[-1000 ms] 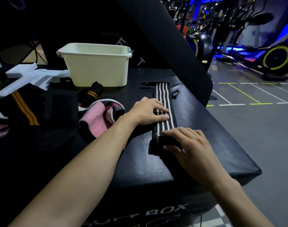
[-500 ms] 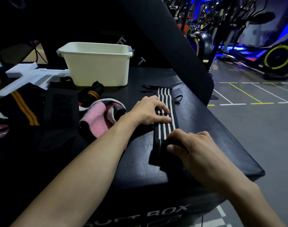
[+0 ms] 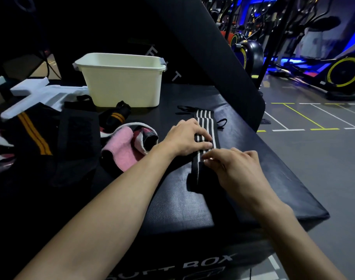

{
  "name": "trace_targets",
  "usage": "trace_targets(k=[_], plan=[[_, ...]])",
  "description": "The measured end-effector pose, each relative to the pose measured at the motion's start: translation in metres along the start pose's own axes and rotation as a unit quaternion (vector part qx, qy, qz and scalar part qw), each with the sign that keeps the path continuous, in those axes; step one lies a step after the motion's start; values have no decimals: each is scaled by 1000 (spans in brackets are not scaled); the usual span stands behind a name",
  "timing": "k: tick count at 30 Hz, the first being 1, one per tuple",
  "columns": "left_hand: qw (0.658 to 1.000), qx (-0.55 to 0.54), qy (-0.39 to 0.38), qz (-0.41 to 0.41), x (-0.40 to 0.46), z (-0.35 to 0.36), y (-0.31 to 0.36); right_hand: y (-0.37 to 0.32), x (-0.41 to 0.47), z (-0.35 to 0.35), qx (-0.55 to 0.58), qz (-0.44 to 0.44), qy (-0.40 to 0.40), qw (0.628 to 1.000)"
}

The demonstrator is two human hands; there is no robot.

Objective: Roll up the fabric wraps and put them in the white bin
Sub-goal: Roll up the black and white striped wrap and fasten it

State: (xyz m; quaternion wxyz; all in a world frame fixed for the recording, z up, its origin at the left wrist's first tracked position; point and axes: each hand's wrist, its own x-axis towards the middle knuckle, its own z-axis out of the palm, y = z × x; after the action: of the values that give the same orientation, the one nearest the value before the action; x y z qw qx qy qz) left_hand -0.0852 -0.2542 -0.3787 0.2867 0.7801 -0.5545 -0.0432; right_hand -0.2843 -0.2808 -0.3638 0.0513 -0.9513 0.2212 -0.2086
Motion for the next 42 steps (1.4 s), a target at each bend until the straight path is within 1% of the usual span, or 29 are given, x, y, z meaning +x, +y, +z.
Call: trace_targets(k=[3, 5, 9, 10, 16, 20, 24, 26, 28, 31, 34, 37, 42], plan=[[1000, 2, -4, 0, 0, 0, -1, -6, -1, 3, -16, 0, 57, 998], [1000, -6, -2, 0, 0, 1, -2, -8, -3, 7, -38, -2, 72, 997], [1000, -4, 4, 3, 2, 2, -3, -7, -11, 6, -27, -47, 115, 992], [1000, -3, 5, 3, 2, 2, -4, -6, -15, 5, -20, -51, 109, 993], [1000, -4, 4, 2, 3, 2, -5, 9, -25, 3, 17, -51, 12, 998], [1000, -9, 1, 4, 3, 2, -6, 10, -17, 2, 14, -54, -2, 998], [1000, -29, -7, 4, 3, -4, -6, 7, -18, -11, -8, -85, -31, 996], [999, -36, -15, 6, 1, -6, -3, 4, -24, -18, 23, -90, -48, 994], [999, -35, -26, 8, 1, -7, 0, 5, -32, -24, 60, -96, -83, 990], [999, -30, -34, 7, 0, -7, 2, 7, -32, -29, 89, -96, -113, 985], [999, -21, -29, 10, -1, -7, 2, 8, -23, -28, 113, -81, -125, 982], [999, -17, -24, 12, -1, -6, 2, 7, -19, -25, 112, -63, -120, 984], [1000, -18, -23, 12, -2, -5, 2, -2, -17, -23, 39, -47, -101, 993]])
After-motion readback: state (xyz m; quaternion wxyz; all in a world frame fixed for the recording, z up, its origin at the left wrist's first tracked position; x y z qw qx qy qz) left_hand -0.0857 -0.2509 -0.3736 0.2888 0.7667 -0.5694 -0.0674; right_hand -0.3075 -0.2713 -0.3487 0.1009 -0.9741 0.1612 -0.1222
